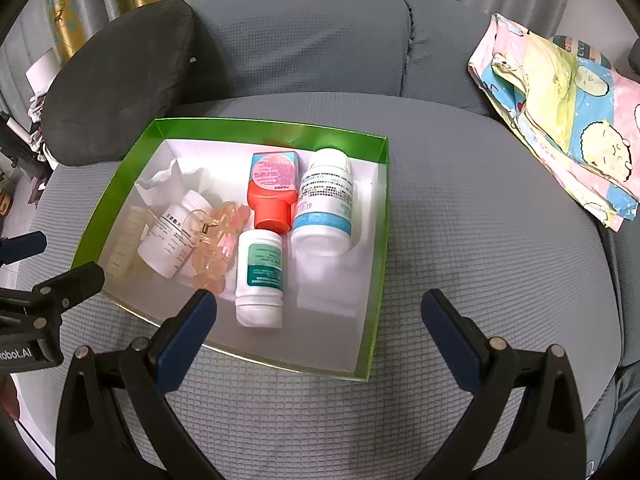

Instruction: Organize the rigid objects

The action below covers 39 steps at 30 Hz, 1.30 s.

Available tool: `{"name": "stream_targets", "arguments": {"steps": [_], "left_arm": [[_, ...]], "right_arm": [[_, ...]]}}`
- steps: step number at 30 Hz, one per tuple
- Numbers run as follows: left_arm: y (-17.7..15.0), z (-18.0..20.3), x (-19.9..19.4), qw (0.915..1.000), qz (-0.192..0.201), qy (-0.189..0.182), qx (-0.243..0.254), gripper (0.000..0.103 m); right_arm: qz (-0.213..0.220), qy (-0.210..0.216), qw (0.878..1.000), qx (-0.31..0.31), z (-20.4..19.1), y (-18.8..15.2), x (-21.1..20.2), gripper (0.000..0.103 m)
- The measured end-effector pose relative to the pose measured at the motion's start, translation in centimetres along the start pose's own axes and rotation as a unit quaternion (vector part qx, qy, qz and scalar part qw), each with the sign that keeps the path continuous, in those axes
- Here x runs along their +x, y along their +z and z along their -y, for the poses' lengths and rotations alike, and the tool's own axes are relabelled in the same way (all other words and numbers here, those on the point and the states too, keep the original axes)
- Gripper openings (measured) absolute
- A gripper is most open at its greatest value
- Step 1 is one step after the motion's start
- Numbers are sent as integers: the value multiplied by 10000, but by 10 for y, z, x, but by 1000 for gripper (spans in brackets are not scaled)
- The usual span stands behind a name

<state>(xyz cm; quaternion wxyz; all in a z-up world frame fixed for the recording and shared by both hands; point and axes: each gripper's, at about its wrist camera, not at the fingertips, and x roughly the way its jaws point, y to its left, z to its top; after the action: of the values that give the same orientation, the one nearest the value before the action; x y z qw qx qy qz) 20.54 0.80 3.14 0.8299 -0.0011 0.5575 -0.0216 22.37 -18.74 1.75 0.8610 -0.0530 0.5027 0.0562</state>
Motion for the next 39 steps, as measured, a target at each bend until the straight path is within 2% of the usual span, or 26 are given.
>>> {"name": "stream_targets", "arguments": {"steps": [20,39], "left_arm": [[-1,-2,10,9999,-102,7,9,102],[1,-1,11,10000,56,48,12,102]], "right_arm": [[-3,20,10000,-18,0,1,1,102],[1,10,10000,-35,-4,1,1,102]]}}
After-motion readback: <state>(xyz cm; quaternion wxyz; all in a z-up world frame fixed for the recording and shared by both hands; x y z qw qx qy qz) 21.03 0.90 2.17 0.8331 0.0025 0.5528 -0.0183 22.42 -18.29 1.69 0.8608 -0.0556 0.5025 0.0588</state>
